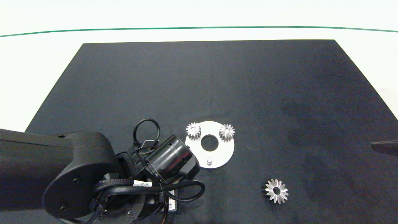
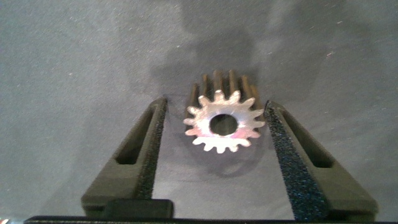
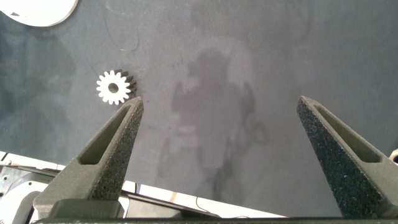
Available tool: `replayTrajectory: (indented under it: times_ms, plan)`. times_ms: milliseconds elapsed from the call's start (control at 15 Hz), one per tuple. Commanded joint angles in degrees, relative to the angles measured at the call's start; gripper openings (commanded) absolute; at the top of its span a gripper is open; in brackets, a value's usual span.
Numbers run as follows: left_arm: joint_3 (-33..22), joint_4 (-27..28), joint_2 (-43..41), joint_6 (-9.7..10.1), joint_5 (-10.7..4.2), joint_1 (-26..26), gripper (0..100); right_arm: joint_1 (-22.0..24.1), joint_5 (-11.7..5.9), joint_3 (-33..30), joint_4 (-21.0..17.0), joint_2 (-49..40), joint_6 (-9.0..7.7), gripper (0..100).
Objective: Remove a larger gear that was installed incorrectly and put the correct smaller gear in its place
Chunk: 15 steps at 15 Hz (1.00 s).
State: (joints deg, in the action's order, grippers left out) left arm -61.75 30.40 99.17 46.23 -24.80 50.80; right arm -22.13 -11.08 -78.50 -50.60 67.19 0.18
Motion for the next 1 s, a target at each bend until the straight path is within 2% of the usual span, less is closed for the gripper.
replayTrajectory:
  times_ms: [67,1000]
  plan:
    - [0.2,0.2,-0.2,0.27,-0.17,0.0,57,0.0,-0.08,0.2,-0.3,0.1,-0.01,100]
    - [0.8,0.0,-0.8,0.09,-0.17,0.4,29,1.3,-0.08,0.2,0.2,0.6,0.26,100]
